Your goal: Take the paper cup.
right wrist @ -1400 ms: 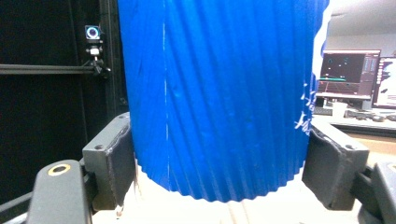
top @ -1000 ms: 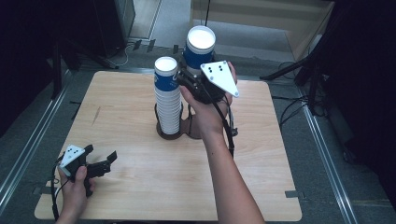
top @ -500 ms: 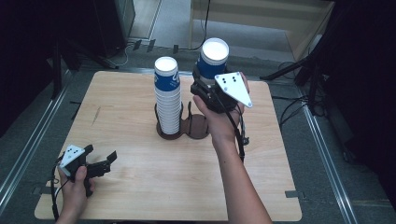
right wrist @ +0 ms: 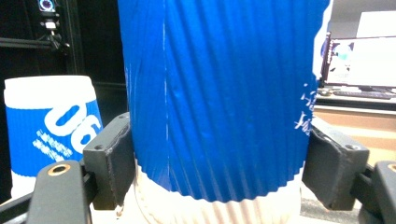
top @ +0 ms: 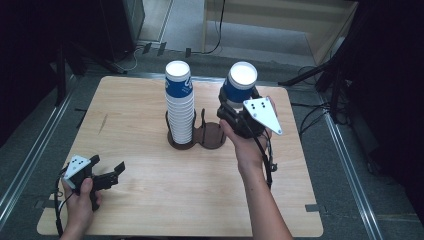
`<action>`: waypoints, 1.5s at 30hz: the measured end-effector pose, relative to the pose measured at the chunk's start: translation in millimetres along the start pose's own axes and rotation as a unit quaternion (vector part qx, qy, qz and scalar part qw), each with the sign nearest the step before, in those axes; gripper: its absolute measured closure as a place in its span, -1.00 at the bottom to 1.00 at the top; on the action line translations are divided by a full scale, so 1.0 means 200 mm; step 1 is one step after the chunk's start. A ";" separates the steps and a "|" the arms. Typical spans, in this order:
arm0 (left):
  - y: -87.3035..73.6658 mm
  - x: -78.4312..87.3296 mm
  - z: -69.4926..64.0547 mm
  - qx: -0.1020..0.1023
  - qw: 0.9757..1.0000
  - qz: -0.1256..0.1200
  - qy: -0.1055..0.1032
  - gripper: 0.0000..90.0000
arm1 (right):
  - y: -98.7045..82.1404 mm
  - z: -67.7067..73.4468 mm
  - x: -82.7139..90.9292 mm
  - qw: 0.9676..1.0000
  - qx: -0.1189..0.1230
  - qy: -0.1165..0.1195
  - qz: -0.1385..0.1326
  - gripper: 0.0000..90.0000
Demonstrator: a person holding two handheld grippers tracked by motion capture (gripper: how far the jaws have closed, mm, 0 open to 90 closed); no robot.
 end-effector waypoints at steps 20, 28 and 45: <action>0.00 0.00 0.03 0.023 1.000 -0.004 0.004 -1.00 | -0.26 -0.14 0.24 0.999 -0.006 -0.012 0.031 -0.54; 0.00 0.01 0.03 0.027 0.999 -0.014 0.017 -1.00 | -0.38 -0.12 0.35 0.999 0.005 0.005 0.041 -0.54; 0.00 0.02 0.00 -0.002 1.000 -0.002 0.006 -0.85 | -0.59 -0.13 0.46 0.997 -0.008 0.010 0.082 -0.54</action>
Point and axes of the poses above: each handheld gripper's, and its own axes: x roughly backward along the jaws, y roughly out of its top, z roughly to its left, the point moved 1 cm from there along -x, roughly forward along the jaws, and after that the axes turned 2 degrees about y, right-handed, at the moved point
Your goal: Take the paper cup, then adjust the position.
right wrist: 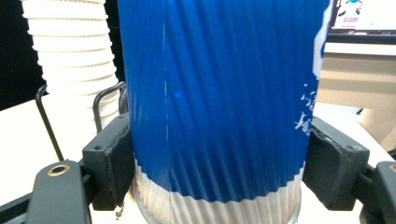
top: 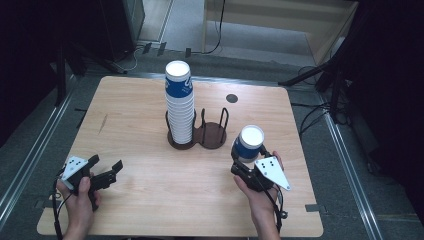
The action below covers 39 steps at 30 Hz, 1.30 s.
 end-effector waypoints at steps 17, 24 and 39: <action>0.11 0.00 -0.10 0.002 0.998 0.010 -0.063 -1.00 | -0.12 0.12 -0.04 0.999 0.010 0.023 0.026 -0.54; 0.17 0.00 -0.22 -0.006 0.995 0.002 -0.098 -1.00 | -0.13 0.19 -0.05 0.999 0.006 0.034 0.021 -0.55; 0.22 0.05 -0.44 -0.078 0.982 -0.005 -0.170 -1.00 | -0.14 0.33 -0.07 0.998 0.013 0.062 0.028 -0.55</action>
Point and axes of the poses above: each handheld gripper's, and its own axes: x roughly backward along the jaws, y roughly out of its top, z roughly to its left, the point moved 1 cm from there along -x, roughly forward along the jaws, and after that the axes turned 2 degrees about y, right-handed, at the moved point
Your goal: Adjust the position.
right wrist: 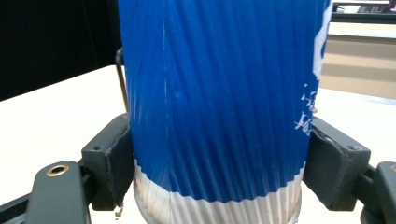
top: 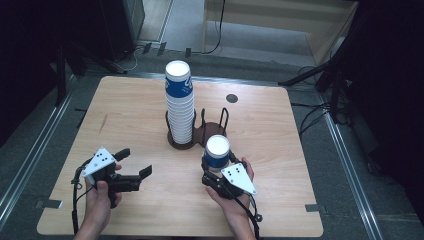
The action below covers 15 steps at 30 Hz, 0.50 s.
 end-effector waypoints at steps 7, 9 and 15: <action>0.03 -0.01 -0.08 -0.005 0.999 -0.003 -0.050 -1.00 | -0.01 0.05 -0.01 1.000 -0.006 0.018 -0.001 -0.55; 0.04 -0.01 -0.11 -0.008 0.998 -0.005 -0.061 -1.00 | -0.02 0.07 -0.01 1.000 -0.004 0.022 0.003 -0.55; 0.06 -0.01 -0.17 -0.021 0.997 -0.001 -0.075 -1.00 | -0.03 0.12 -0.01 0.999 0.003 0.035 0.011 -0.55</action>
Point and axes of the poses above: each handheld gripper's, and its own axes: x roughly backward along the jaws, y roughly out of its top, z roughly to its left, the point moved 1 cm from there along -x, roughly forward along the jaws, and after that the axes turned 2 degrees about y, right-handed, at the moved point
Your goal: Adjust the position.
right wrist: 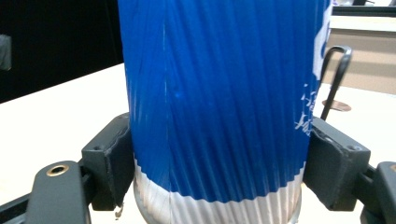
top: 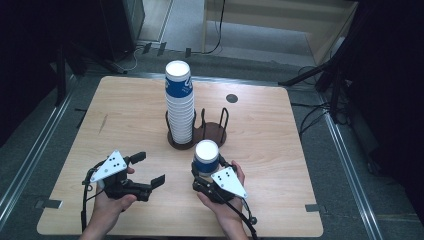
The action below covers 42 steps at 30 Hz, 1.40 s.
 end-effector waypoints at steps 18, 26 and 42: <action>0.03 -0.04 -0.12 -0.009 1.000 0.018 -0.015 -0.82 | -0.04 0.21 -0.03 0.998 0.029 0.052 0.016 -0.55; 0.02 -0.06 -0.16 -0.021 0.999 0.029 -0.017 -0.70 | -0.06 0.28 -0.03 0.996 0.052 0.068 0.018 -0.55; 0.01 -0.08 -0.18 -0.045 0.998 0.042 0.006 -0.45 | -0.08 0.36 -0.02 0.992 0.096 0.082 0.021 -0.56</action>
Point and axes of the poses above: each handheld gripper's, and its own axes: x roughly backward along the jaws, y roughly out of its top, z roughly to its left, the point moved 1 cm from there along -x, roughly forward along the jaws, and after that the axes turned 2 degrees about y, right-handed, at the moved point
